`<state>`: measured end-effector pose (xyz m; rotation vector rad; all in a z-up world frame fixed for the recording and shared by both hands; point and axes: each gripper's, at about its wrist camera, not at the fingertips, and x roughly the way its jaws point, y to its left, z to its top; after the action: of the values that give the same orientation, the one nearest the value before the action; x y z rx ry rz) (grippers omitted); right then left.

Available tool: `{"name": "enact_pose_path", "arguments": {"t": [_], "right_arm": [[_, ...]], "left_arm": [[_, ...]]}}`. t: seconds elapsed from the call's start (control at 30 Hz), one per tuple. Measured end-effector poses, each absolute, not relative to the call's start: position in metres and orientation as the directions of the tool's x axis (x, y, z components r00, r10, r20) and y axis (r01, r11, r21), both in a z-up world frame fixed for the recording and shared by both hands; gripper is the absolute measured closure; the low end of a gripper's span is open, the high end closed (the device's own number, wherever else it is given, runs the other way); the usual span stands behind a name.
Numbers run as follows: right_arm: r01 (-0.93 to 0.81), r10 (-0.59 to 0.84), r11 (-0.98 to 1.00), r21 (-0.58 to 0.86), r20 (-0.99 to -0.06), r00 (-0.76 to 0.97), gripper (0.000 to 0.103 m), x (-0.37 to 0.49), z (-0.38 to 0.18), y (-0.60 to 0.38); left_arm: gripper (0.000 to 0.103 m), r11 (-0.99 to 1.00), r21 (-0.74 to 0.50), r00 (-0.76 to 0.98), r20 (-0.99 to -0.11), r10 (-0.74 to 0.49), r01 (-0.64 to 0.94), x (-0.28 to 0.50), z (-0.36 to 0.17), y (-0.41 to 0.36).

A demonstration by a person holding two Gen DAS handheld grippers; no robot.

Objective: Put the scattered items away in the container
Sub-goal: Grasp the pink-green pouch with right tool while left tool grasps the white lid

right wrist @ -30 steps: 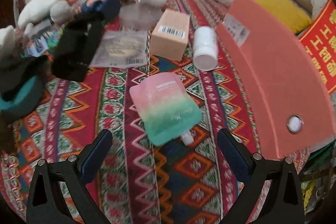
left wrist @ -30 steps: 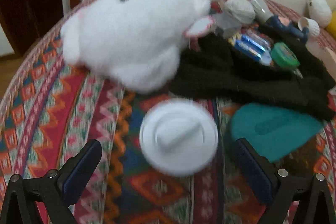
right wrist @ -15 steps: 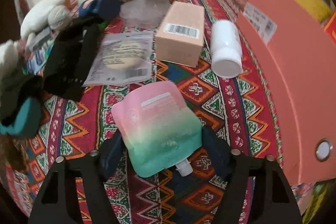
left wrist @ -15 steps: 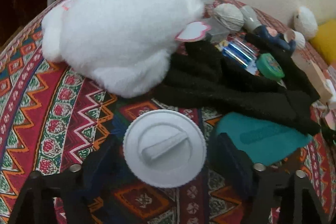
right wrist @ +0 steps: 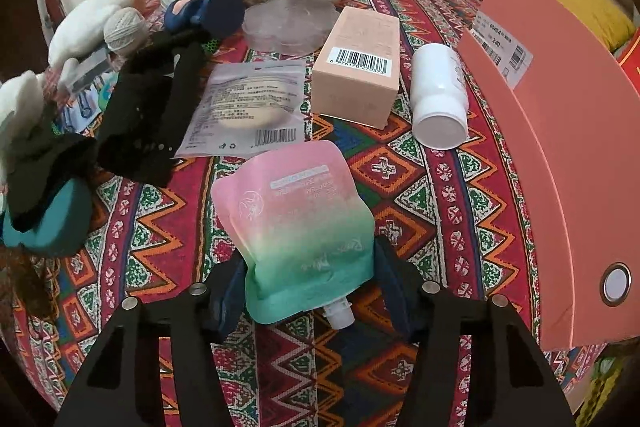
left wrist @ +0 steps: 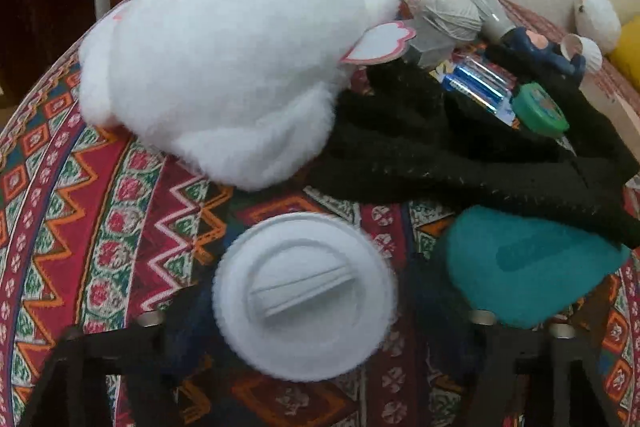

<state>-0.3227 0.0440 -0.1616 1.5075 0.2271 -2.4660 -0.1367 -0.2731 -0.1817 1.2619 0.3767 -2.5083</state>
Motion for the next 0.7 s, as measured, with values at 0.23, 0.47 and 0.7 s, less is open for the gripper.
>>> {"name": "enact_pose_path", "arguments": {"t": [0.23, 0.47, 0.7], "right_arm": [[0.305, -0.165, -0.952, 0.021, -0.875, -0.455, 0.047, -0.302, -0.164, 0.042], [0.336, -0.193, -0.941, 0.026, -0.859, -0.475, 0.048, -0.284, -0.153, 0.036], [0.361, -0.215, -0.932, 0.025, -0.841, -0.496, 0.048, -0.258, -0.140, 0.034]], "left_arm": [[0.038, -0.904, -0.133, -0.605, -0.780, -0.158, 0.407, -0.117, -0.167, -0.279], [0.038, -0.913, -0.115, -0.649, -0.738, -0.186, 0.392, -0.101, -0.145, -0.271], [0.038, -0.931, -0.119, -0.674, -0.721, -0.158, 0.345, -0.095, -0.134, -0.248]]}}
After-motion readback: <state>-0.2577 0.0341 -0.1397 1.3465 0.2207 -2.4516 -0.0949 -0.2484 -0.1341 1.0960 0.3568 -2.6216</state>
